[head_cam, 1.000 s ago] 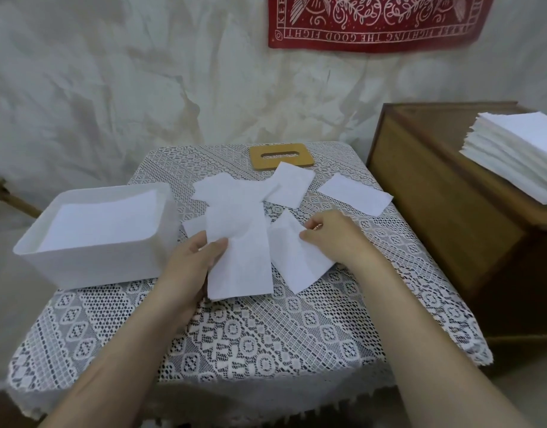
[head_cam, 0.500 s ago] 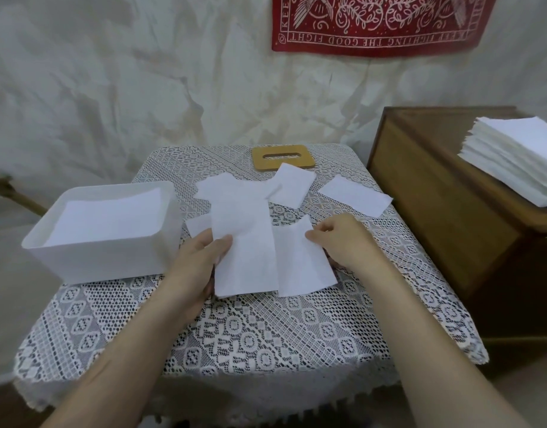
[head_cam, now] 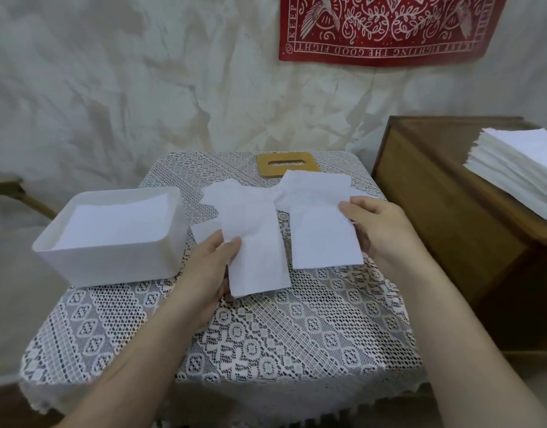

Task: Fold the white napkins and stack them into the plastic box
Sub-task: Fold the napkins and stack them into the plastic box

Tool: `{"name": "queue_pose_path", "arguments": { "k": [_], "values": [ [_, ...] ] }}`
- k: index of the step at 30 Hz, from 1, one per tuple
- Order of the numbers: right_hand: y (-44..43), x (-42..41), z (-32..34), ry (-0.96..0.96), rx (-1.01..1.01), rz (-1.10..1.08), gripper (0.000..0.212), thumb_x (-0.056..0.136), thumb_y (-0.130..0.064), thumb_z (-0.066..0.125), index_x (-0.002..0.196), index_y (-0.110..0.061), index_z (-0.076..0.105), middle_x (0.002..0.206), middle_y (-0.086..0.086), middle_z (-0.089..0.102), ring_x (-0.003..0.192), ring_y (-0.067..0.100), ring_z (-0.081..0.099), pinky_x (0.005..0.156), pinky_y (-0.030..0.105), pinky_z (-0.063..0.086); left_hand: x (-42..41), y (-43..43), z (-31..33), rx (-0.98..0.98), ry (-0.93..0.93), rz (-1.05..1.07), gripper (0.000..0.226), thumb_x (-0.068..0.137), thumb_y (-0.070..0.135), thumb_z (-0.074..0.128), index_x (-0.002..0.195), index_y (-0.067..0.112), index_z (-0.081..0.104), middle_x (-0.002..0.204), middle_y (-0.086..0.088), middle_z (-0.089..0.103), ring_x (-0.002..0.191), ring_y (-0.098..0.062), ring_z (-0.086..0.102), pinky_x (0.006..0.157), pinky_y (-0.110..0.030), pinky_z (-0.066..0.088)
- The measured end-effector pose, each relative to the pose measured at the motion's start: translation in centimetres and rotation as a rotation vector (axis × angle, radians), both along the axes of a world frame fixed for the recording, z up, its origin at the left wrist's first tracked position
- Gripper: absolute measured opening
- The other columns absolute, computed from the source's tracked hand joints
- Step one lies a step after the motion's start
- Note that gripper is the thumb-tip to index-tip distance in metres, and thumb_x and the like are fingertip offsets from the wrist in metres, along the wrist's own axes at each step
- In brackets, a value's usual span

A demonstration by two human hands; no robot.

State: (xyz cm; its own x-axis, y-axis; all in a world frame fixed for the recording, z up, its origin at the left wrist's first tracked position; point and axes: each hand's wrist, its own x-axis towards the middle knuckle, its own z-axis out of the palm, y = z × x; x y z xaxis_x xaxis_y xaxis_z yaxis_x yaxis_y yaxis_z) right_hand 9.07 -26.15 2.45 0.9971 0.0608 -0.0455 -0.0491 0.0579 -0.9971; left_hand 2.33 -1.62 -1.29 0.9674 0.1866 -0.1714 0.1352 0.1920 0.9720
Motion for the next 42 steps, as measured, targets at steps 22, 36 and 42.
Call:
{"name": "queue_pose_path", "arguments": {
  "k": [22, 36, 42],
  "values": [
    [6.6, -1.9, -2.1, 0.048, -0.054, 0.113, 0.011, 0.096, -0.013, 0.068, 0.097, -0.002, 0.071, 0.084, 0.009, 0.072, 0.058, 0.015, 0.064, 0.045, 0.020, 0.045, -0.3, -0.9, -0.3, -0.043, -0.026, -0.007, 0.034, 0.107, 0.043, 0.046, 0.122, 0.022, 0.069, 0.111, 0.000, 0.079, 0.096, -0.021, 0.077, 0.085, -0.046, 0.060],
    [7.2, -1.1, -2.7, 0.069, -0.278, 0.181, 0.024, 0.091, -0.034, 0.075, 0.109, -0.020, 0.068, 0.085, -0.001, 0.062, 0.043, 0.002, 0.046, 0.041, 0.016, 0.033, -0.8, 0.4, -0.7, -0.009, -0.024, -0.061, 0.027, 0.102, 0.013, 0.058, 0.129, 0.015, 0.066, 0.117, -0.006, 0.078, 0.105, -0.027, 0.075, 0.081, -0.042, 0.062],
    [8.1, -1.3, -3.2, 0.033, -0.395, 0.298, 0.018, 0.092, -0.024, 0.074, 0.077, -0.020, 0.064, 0.061, -0.012, 0.056, 0.038, 0.000, 0.041, 0.043, 0.016, 0.031, -2.0, 2.1, -0.6, 0.093, 0.077, -0.036, 0.017, 0.102, 0.014, 0.060, 0.116, 0.018, 0.068, 0.093, -0.003, 0.081, 0.076, -0.019, 0.077, 0.060, -0.035, 0.061]
  ]
}}
